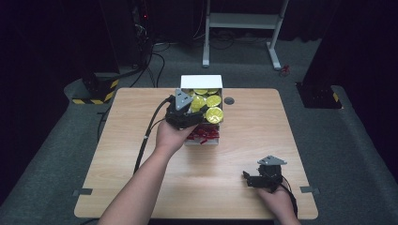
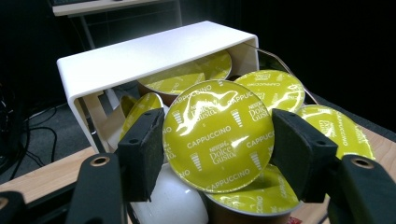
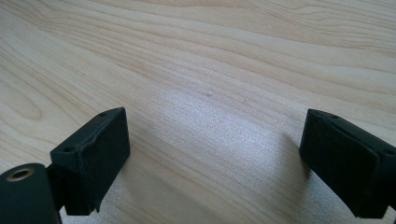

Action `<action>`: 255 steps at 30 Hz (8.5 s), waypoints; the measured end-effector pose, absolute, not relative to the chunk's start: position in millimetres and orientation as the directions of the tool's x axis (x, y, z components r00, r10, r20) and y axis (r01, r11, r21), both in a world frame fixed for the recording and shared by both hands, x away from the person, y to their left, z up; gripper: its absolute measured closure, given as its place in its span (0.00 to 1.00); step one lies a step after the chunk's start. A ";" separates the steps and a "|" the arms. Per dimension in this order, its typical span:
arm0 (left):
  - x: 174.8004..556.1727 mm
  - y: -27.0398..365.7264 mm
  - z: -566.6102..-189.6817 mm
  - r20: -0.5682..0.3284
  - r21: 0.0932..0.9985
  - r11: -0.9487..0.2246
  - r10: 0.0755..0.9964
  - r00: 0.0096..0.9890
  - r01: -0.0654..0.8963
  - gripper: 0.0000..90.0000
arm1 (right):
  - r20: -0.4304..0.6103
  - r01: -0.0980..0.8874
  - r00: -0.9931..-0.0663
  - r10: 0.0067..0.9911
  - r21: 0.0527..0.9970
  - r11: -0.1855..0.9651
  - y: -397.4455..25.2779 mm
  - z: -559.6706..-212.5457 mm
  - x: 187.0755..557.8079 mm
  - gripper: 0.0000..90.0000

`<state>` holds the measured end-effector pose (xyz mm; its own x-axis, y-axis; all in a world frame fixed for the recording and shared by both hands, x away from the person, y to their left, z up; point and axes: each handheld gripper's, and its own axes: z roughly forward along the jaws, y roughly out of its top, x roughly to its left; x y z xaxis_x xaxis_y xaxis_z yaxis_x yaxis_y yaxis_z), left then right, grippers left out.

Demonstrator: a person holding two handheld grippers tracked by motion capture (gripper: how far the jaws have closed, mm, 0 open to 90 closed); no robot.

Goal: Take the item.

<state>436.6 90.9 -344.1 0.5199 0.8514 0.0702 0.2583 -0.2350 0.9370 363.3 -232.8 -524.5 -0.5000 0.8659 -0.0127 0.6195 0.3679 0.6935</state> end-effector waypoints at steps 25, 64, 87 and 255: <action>419.5 109.3 -327.6 -0.004 0.973 -0.117 0.849 0.528 0.197 0.43 | -0.012 0.619 -0.502 0.865 0.694 0.368 -232.8 -524.4 363.4 0.10; 403.4 170.1 -319.7 -0.007 0.984 -0.072 0.895 0.446 0.161 0.43 | -0.014 0.617 -0.503 0.864 0.695 0.370 -232.8 -524.5 363.3 0.10; 399.5 212.1 -330.8 -0.006 0.981 -0.065 0.930 0.368 0.182 0.43 | -0.014 0.617 -0.503 0.864 0.695 0.370 -232.8 -524.5 363.4 0.10; 365.8 273.7 -473.8 -0.123 0.839 -0.118 0.910 0.396 0.532 0.16 | -0.012 0.619 -0.499 0.866 0.695 0.366 -232.4 -524.5 363.2 0.10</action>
<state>365.8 273.7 -473.8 0.3956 0.9102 -0.1228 0.5319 -0.1180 0.8386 363.2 -232.4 -524.5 -0.4992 0.8664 -0.0117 0.6192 0.3661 0.6947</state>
